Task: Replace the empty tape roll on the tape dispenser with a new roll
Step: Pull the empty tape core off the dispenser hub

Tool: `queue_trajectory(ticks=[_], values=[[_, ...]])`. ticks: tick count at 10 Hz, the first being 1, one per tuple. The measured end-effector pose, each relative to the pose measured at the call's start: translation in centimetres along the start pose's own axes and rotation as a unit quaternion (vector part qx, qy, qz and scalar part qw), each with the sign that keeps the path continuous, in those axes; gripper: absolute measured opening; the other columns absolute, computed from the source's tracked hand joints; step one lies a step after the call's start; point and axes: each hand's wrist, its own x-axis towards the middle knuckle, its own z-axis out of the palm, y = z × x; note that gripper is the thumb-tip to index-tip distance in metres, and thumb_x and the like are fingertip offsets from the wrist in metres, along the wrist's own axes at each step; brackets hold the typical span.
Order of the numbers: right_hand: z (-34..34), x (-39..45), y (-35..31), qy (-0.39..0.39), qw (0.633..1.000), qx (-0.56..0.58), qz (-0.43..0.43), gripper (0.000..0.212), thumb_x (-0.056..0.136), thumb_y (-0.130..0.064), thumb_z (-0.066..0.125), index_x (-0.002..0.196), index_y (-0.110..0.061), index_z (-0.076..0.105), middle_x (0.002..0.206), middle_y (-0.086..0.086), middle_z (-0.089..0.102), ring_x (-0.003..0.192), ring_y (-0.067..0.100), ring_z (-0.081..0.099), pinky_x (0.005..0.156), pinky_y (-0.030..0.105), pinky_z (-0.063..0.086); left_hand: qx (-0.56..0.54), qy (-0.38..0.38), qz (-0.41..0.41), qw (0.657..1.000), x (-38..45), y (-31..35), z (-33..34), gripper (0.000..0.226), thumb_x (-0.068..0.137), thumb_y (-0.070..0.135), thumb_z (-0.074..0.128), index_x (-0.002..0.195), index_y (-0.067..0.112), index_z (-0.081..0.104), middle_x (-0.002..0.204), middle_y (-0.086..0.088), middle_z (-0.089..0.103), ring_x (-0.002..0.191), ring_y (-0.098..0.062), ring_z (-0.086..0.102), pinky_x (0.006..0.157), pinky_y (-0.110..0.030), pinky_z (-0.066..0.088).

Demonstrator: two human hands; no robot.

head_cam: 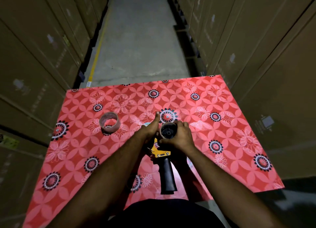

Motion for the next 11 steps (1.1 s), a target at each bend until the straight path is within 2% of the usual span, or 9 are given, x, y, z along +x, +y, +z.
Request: queue_trajectory(ticks=[1,2,4,6,7,8,9,10,11], values=[[-0.7,0.6,0.5,-0.036,0.999,0.022,-0.027,0.093,0.051,-0.046,0.09,0.133,-0.016,0.059,0.111,-0.001,0.048,0.109,0.018,0.056,0.077,-0.003,0.033,-0.007,0.032,0.002,0.999,0.3,-0.3,0.0,0.145,0.054,0.113,0.025,0.102,-0.018,0.063,0.072,-0.022,0.067,0.055,-0.021,0.063,0.069,-0.03,0.051],[-1.2,1.1,1.1,-0.044,0.998,0.027,-0.039,0.099,0.053,-0.042,0.089,0.141,-0.015,0.054,0.124,0.006,0.056,0.119,0.023,0.057,0.085,-0.002,0.033,-0.027,0.033,-0.016,0.999,5.0,-1.5,-0.4,0.169,0.033,0.117,0.038,0.147,-0.008,0.044,0.136,-0.034,0.061,0.101,-0.041,0.072,0.088,-0.059,0.057],[-0.9,0.7,-0.2,-0.023,1.0,-0.008,0.016,0.107,0.045,-0.058,0.09,0.134,-0.014,0.051,0.122,0.006,0.045,0.113,0.023,0.052,0.096,0.03,0.047,-0.059,0.05,-0.031,0.997,7.6,-1.7,-0.1,0.176,0.022,0.117,0.042,0.16,0.009,0.025,0.155,-0.028,0.047,0.125,-0.051,0.061,0.079,-0.075,0.055],[-2.2,1.1,1.3,-0.06,0.997,0.028,-0.043,0.094,0.05,-0.046,0.089,0.135,-0.016,0.061,0.121,0.004,0.062,0.115,0.021,0.061,0.082,-0.002,0.034,-0.054,-0.012,-0.009,0.998,3.3,-1.1,1.1,0.15,0.042,0.114,0.045,0.154,0.013,0.044,0.153,-0.023,0.05,0.133,-0.043,0.057,0.097,-0.073,0.052],[-1.9,0.8,0.8,-0.081,0.995,0.013,-0.049,0.114,0.046,-0.057,0.079,0.148,-0.017,0.048,0.137,0.009,0.055,0.127,0.023,0.054,0.1,0.017,0.039,-0.05,0.005,0.006,0.999,11.7,-2.4,-0.5,0.151,0.047,0.112,0.049,0.154,0.006,0.041,0.15,-0.029,0.051,0.13,-0.043,0.06,0.1,-0.057,0.055],[-1.3,0.5,0.2,-0.062,0.998,-0.002,-0.001,0.12,0.04,-0.06,0.088,0.143,-0.016,0.045,0.126,0.007,0.042,0.117,0.023,0.049,0.104,0.031,0.045,-0.023,0.023,-0.016,0.999,14.5,-3.4,-0.8,0.177,0.023,0.116,0.046,0.156,0.001,0.025,0.165,-0.032,0.025,0.139,-0.058,0.045,0.098,-0.081,0.043],[-1.6,0.8,0.3,-0.058,0.998,-0.014,-0.016,0.101,0.046,-0.052,0.091,0.133,-0.017,0.055,0.117,0.003,0.047,0.112,0.022,0.054,0.087,0.022,0.042,0.0,0.055,0.007,0.998,5.8,-1.5,-0.1,0.182,0.016,0.118,0.037,0.157,0.007,0.001,0.114,-0.027,0.072,0.092,-0.037,0.076,0.061,-0.053,0.064],[-2.5,1.1,0.8,-0.081,0.995,0.007,-0.05,0.105,0.045,-0.059,0.078,0.139,-0.019,0.057,0.125,0.005,0.058,0.116,0.022,0.058,0.09,0.016,0.039,-0.013,0.045,0.045,0.998,0.7,-0.8,0.2,0.19,0.012,0.117,0.035,0.156,-0.002,-0.006,0.083,-0.026,0.071,0.069,-0.027,0.075,0.047,-0.026,0.05],[-2.4,1.0,0.7,-0.085,0.995,0.005,-0.054,0.109,0.05,-0.058,0.081,0.147,-0.019,0.049,0.136,0.008,0.056,0.125,0.026,0.055,0.102,0.024,0.041,0.004,0.011,0.038,0.999,0.2,-0.2,0.5,0.172,0.034,0.117,0.033,0.158,-0.003,0.031,0.129,-0.039,0.062,0.122,-0.046,0.066,0.087,-0.048,0.059]])
